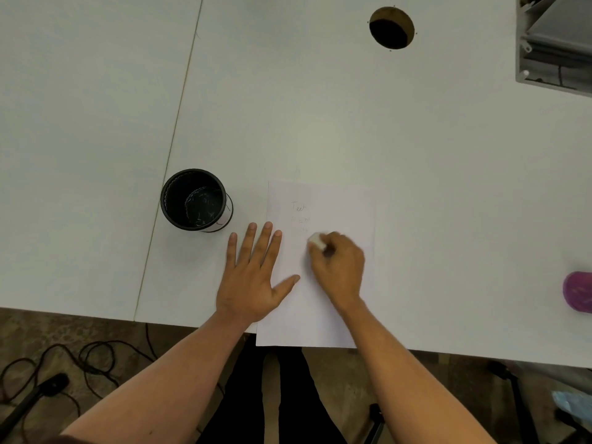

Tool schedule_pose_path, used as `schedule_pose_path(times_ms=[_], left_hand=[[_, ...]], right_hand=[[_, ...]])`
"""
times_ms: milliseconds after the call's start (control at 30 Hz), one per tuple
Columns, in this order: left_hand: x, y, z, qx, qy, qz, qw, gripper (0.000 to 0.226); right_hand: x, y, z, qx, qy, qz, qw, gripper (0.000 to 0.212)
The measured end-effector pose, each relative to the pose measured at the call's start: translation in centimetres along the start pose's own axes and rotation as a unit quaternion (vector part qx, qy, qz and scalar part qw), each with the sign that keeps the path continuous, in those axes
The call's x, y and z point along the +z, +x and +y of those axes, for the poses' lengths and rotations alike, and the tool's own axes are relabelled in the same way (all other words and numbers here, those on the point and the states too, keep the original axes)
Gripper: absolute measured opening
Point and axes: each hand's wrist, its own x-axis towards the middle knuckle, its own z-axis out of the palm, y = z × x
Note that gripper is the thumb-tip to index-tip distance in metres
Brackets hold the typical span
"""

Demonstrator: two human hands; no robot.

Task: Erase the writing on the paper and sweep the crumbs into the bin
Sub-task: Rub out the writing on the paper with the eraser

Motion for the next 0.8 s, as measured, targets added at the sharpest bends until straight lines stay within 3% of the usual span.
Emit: schedule_pose_path(times_ms=[100, 267, 367, 433, 567, 733, 800], left_hand=[[0.0, 0.1, 0.0, -0.001, 0.003, 0.0, 1.0, 0.087], [0.0, 0.1, 0.0, 0.004, -0.005, -0.006, 1.0, 0.085], [0.0, 0.1, 0.0, -0.001, 0.006, -0.002, 1.0, 0.087], [0.0, 0.1, 0.0, 0.0, 0.003, -0.005, 1.0, 0.086], [0.0, 0.1, -0.1, 0.003, -0.009, -0.014, 1.0, 0.082], [-0.1, 0.2, 0.0, 0.002, 0.0, -0.003, 1.0, 0.086], [-0.1, 0.1, 0.0, 0.003, -0.005, -0.009, 1.0, 0.083]], right_hand=[[0.2, 0.4, -0.4, 0.018, 0.005, 0.037, 0.999, 0.01], [0.9, -2.0, -1.1, -0.075, -0.017, -0.074, 0.994, 0.011], [0.2, 0.8, -0.4, -0.01, -0.003, 0.015, 1.0, 0.008], [0.8, 0.2, -1.3, -0.003, 0.003, 0.03, 1.0, 0.005], [1.7, -2.8, -1.8, -0.083, -0.008, -0.074, 0.994, 0.012], [0.9, 0.0, -1.1, 0.009, 0.018, 0.044, 0.999, 0.006], [1.9, -1.9, -2.3, -0.01, 0.005, -0.001, 1.0, 0.003]])
